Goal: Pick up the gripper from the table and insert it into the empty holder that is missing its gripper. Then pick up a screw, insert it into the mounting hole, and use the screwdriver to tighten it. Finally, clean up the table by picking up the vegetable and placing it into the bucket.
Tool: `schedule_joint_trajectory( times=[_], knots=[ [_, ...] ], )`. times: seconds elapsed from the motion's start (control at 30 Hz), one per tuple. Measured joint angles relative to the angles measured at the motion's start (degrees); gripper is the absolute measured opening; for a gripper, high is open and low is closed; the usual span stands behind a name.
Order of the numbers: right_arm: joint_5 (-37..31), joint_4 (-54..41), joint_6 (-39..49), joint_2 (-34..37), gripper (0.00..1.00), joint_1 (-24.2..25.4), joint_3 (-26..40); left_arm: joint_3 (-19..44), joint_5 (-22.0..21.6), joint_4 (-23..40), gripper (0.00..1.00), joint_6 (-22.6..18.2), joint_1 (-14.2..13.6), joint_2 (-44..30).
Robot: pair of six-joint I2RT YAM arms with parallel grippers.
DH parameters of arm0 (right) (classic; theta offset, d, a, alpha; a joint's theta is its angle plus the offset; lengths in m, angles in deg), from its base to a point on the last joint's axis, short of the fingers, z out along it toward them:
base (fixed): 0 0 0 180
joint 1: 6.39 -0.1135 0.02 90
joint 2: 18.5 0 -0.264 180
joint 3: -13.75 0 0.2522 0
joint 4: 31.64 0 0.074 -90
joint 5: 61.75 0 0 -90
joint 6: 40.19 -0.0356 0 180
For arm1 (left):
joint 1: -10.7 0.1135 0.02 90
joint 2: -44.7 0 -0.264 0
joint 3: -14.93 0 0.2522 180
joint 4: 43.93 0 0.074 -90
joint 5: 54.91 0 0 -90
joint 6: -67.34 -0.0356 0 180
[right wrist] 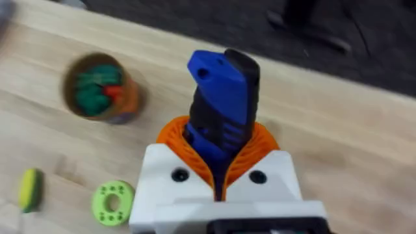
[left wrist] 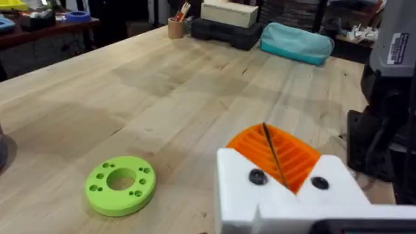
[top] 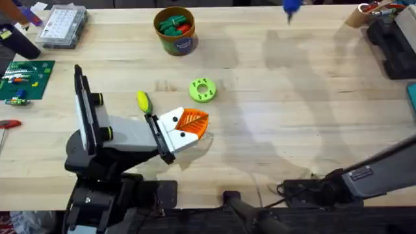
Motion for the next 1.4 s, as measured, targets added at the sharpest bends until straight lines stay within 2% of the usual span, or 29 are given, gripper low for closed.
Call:
schedule_joint_trajectory(
  times=[0.27, 0.43, 0.73, 1.2, 1.4],
  knots=[
    [11.1, 7.2, 0.0, 0.0, 0.023, -2.1, 9.1, 0.0, 0.0, 0.0, 0.005, 0.0, 0.0, 0.0],
    [16.8, 11.3, 0.0, -1.2, 0.023, -4.7, 9.6, 0.0, 0.0, 0.0, 0.005, 0.0, 0.0, 0.0],
    [25.6, 10.4, 0.0, -4.7, 0.022, -9.1, 9.7, 0.0, 0.0, 0.0, 0.005, 0.0, 0.0, 0.0],
    [28.4, 10.4, 0.2, -4.9, 0.022, -13.6, 7.6, 0.0, 0.0, 0.0, 0.005, 0.0, 0.0, 0.0],
    [28.4, 16.8, 0.2, -4.9, 0.022, -16.5, 2.9, 0.0, 0.0, 0.0, 0.005, 0.0, 0.0, 0.0]
  ],
)
